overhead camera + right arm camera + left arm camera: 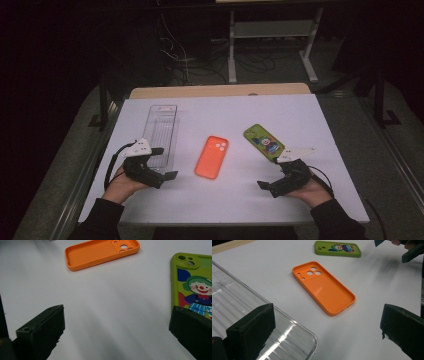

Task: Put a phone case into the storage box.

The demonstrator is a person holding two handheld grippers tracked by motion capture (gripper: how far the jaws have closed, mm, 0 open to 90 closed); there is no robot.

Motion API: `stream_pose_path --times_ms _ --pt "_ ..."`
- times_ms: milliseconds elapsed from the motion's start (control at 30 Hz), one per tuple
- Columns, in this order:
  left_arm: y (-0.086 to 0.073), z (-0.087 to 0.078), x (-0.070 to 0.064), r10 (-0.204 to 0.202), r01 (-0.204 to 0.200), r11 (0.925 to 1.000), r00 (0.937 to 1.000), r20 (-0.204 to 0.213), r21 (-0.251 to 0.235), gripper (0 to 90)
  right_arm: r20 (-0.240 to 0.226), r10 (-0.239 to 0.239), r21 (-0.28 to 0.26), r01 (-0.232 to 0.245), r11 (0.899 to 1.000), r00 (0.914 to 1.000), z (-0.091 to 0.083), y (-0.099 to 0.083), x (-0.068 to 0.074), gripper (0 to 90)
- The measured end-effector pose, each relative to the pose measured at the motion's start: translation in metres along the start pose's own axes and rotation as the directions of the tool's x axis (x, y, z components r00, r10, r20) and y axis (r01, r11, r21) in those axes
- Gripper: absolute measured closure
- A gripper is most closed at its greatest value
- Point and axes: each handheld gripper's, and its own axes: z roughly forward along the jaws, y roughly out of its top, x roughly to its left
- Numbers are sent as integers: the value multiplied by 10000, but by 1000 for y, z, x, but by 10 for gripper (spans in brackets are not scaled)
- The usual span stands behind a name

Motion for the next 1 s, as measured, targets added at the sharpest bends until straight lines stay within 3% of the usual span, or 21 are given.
stream_pose_path --times_ms 367,667,733,900,1000 --pt "18 6 0 -33 33 10000 9999 133 5 4 66 143 -178 -142 9997 9999 -2 1 -1 0" --pt "29 13 -6 9 -11 10000 9995 304 57 78 2 120 -210 -120 9997 9999 1 2 -1 0" --pt "31 15 -7 -30 29 10000 9988 486 31 151 2 69 -224 -69 9997 10000 1 2 -2 0" --pt "37 22 -9 -61 54 10000 9964 844 83 236 3 67 -268 -67 9996 10000 0 2 -2 0" --pt "40 27 -11 -162 156 9999 9959 892 67 310 -7 55 -259 -55 9997 10000 0 3 -2 0"
